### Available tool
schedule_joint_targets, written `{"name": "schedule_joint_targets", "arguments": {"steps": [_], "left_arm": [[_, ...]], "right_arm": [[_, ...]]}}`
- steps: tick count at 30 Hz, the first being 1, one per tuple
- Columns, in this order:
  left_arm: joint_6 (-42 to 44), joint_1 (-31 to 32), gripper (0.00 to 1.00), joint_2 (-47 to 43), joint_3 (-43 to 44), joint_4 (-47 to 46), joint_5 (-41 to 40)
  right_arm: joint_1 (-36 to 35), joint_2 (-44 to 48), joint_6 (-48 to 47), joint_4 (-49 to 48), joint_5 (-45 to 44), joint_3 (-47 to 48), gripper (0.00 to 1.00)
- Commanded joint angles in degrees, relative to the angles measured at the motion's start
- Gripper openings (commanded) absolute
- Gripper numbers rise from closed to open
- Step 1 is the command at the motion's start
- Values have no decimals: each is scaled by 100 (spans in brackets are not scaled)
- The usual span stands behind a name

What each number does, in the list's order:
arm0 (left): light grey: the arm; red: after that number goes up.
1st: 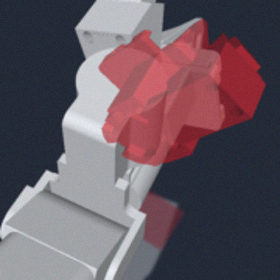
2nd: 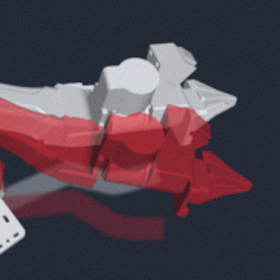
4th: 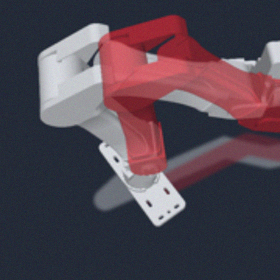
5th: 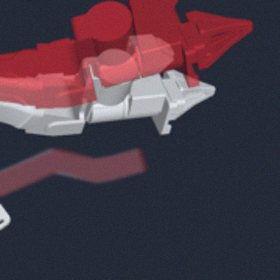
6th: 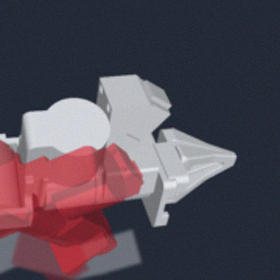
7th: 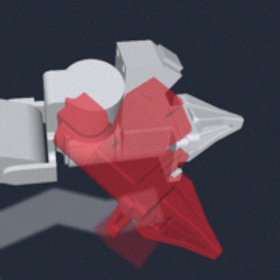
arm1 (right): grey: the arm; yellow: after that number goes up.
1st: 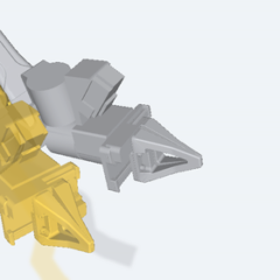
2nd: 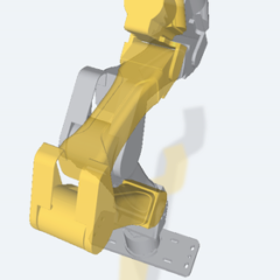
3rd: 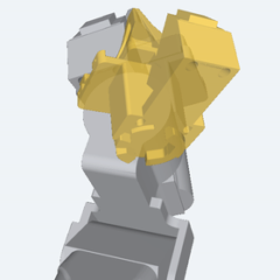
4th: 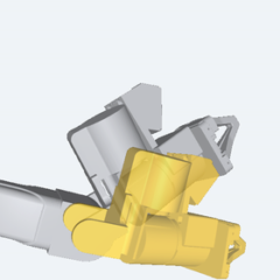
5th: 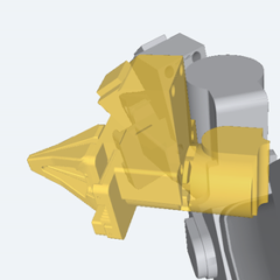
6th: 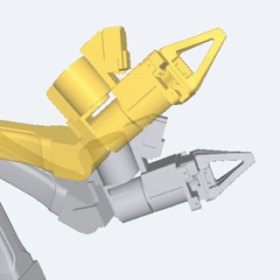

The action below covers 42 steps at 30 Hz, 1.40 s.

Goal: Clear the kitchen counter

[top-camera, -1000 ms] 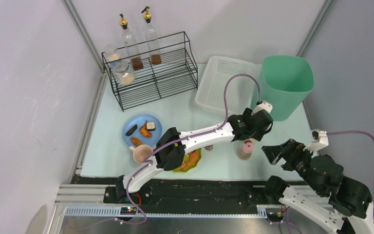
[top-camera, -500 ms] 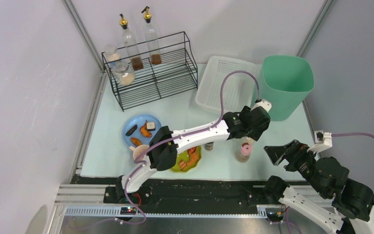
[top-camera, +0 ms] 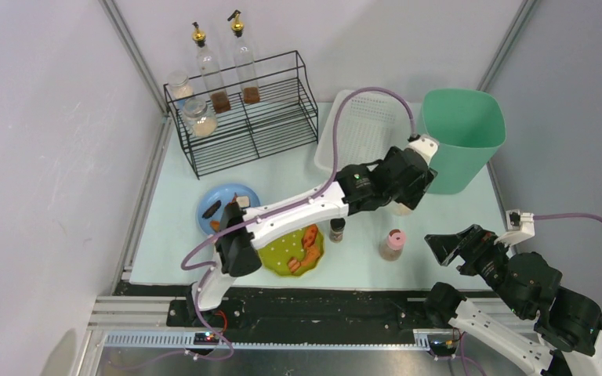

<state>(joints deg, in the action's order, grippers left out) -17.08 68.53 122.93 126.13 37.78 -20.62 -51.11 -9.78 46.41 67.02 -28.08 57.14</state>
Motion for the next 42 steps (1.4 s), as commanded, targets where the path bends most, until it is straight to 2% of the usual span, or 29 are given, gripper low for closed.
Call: {"name": "schedule_joint_targets", "arguments": {"steps": [1, 11, 21, 30, 42], "left_arm": [[304, -312, 0, -980, 101, -338, -193], [390, -1489, 0, -1854, -296, -261, 97], [669, -2610, 0, -2325, -371, -31, -397], [691, -3755, 0, -2215, -215, 168, -243], [483, -4924, 0, -1686, -14, 297, 157]], "right_arm": [[31, -132, -99, -93, -15, 158, 100], [40, -397, -193, -388, 178, 51, 100], [46, -665, -315, -1112, 652, -592, 100], [41, -799, -449, -1616, 1076, -965, 100], [-8, -970, -581, -2400, 1643, -1448, 100]]}}
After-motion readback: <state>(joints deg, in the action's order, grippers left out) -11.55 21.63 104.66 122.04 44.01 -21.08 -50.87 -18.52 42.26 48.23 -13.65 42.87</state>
